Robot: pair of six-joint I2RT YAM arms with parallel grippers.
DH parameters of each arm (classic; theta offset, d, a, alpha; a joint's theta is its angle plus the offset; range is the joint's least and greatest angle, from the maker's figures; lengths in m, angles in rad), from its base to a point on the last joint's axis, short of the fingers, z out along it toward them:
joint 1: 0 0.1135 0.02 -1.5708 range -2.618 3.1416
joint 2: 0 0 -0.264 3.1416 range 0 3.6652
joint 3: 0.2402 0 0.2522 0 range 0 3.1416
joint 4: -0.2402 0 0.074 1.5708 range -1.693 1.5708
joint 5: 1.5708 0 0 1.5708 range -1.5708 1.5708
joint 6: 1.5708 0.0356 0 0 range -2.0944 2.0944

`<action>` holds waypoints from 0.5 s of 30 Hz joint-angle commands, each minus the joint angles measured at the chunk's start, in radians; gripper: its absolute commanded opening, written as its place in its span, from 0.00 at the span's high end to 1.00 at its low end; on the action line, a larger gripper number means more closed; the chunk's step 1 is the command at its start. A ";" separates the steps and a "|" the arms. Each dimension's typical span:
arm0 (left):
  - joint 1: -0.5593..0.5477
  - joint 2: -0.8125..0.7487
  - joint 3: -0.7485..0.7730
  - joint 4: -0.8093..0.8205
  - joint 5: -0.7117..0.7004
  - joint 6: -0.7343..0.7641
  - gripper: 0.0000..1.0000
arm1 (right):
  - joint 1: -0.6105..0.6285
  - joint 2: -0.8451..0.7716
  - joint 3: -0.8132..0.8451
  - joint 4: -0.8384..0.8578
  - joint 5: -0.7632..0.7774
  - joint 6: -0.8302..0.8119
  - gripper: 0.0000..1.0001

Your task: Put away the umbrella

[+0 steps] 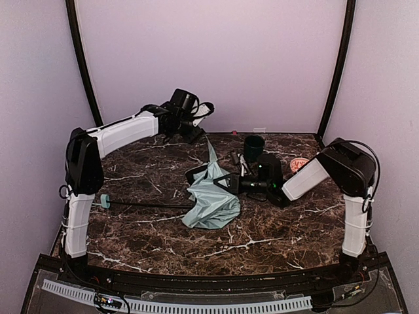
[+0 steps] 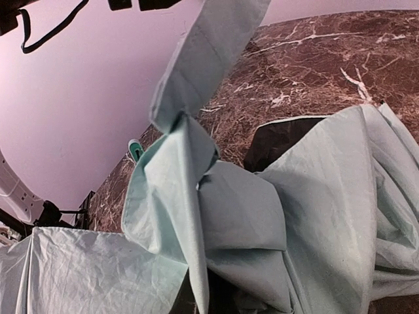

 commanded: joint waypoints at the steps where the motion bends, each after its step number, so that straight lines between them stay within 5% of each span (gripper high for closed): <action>1: 0.098 0.008 0.038 0.064 0.096 -0.090 0.28 | -0.020 0.043 0.035 -0.018 -0.007 0.043 1.00; 10: 0.228 0.133 0.205 -0.047 0.144 -0.124 0.16 | -0.031 0.094 0.046 0.003 -0.028 0.124 1.00; 15: 0.211 -0.108 -0.152 0.079 0.411 -0.196 0.19 | -0.041 0.094 0.065 -0.032 -0.003 0.137 1.00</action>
